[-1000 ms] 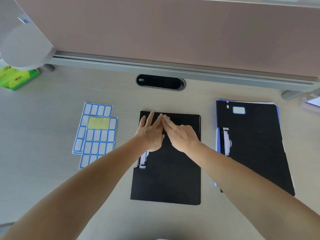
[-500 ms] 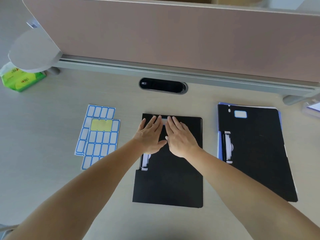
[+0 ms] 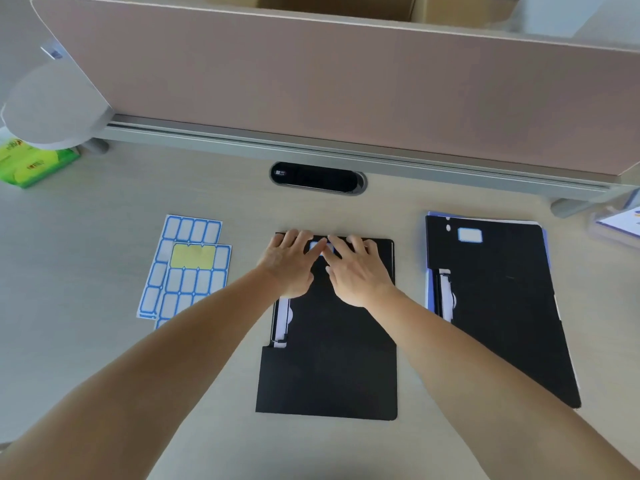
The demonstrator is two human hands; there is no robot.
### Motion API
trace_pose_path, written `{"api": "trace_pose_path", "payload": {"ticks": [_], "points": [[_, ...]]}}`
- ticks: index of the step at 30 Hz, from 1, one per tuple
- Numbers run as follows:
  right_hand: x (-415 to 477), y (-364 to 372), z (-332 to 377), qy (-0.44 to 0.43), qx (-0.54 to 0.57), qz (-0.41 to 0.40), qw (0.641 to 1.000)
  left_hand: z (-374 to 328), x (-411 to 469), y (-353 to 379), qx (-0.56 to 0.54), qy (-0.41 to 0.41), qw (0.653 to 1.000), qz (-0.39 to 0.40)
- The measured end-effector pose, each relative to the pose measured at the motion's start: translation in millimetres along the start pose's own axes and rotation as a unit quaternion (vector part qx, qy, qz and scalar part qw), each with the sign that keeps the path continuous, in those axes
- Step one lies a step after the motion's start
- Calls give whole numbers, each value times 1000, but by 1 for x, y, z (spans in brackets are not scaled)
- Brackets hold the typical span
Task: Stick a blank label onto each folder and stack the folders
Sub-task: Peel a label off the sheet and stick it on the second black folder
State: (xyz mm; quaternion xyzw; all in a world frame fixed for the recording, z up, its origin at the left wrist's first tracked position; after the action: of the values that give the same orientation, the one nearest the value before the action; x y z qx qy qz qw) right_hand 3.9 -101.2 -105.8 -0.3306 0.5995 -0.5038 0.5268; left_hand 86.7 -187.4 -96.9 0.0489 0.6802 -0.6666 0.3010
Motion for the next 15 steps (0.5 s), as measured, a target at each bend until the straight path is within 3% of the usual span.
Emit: {"api": "trace_pose_path", "payload": {"ticks": [4,15], "points": [[0,-2,-3,10,3,-36,999,-5,2,4,-68,-33,997,5],[0,5,-12,44,19,-12,999,-1,-3,7,-97,-54,994,-18]]}}
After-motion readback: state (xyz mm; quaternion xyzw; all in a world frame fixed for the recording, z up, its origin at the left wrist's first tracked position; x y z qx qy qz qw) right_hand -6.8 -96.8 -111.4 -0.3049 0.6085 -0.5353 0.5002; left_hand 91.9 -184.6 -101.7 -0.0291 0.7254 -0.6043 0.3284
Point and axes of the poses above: each hand's wrist, its own x-axis towards the middle knuckle, its own y-axis out of the palm, z = x × y, the point moved 6 cm from there along x, towards the middle knuckle
